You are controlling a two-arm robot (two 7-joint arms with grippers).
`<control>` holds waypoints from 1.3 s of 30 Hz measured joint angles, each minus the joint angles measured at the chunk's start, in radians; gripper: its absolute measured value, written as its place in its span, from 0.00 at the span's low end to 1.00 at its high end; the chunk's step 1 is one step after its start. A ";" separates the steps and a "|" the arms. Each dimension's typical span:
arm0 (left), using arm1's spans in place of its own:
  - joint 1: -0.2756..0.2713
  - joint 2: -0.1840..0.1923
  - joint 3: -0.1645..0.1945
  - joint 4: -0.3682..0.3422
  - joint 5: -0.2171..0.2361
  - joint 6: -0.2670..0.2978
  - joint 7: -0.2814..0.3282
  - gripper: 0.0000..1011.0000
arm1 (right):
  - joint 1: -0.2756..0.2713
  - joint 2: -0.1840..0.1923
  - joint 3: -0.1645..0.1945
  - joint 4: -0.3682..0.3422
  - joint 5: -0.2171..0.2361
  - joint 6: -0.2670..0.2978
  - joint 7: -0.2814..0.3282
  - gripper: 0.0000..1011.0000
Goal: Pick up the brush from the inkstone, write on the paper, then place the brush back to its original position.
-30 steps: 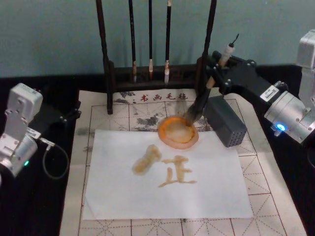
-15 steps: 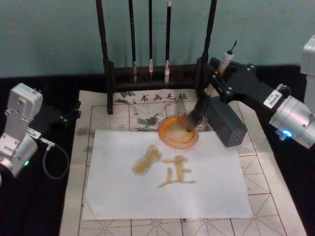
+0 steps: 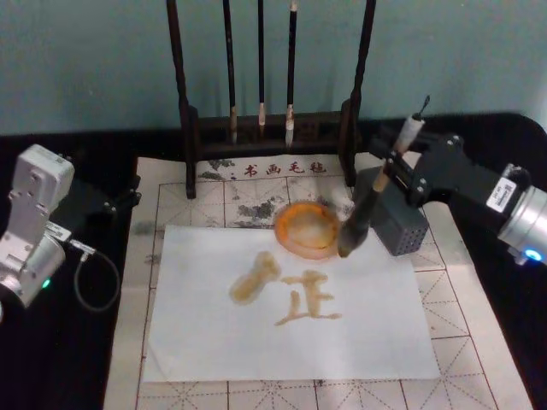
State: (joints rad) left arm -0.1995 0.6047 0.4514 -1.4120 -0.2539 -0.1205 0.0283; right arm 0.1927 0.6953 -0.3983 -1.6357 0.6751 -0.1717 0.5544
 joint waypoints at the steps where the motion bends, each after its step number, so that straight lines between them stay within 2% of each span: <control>1: 0.000 0.000 0.000 0.000 0.000 0.000 0.000 0.99 | -0.008 0.006 0.004 -0.004 -0.002 -0.001 0.009 0.18; 6: 0.000 0.000 0.000 0.000 0.000 0.000 0.000 0.99 | -0.023 0.017 0.014 -0.007 -0.014 -0.008 0.038 0.18; 13: 0.000 0.000 0.000 0.000 0.000 0.000 0.000 0.99 | -0.028 0.013 0.016 0.001 -0.030 -0.009 0.062 0.18; 29: 0.000 0.000 0.000 0.000 0.000 0.000 0.000 0.99 | -0.025 -0.036 0.022 0.039 -0.068 0.002 0.095 0.18; 39: 0.000 0.000 0.000 0.000 0.000 0.000 0.000 0.99 | -0.033 -0.044 0.037 0.043 -0.083 0.005 0.107 0.18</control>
State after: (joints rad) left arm -0.1995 0.6047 0.4514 -1.4120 -0.2539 -0.1205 0.0283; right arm 0.1594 0.6513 -0.3612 -1.5926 0.5920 -0.1665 0.6612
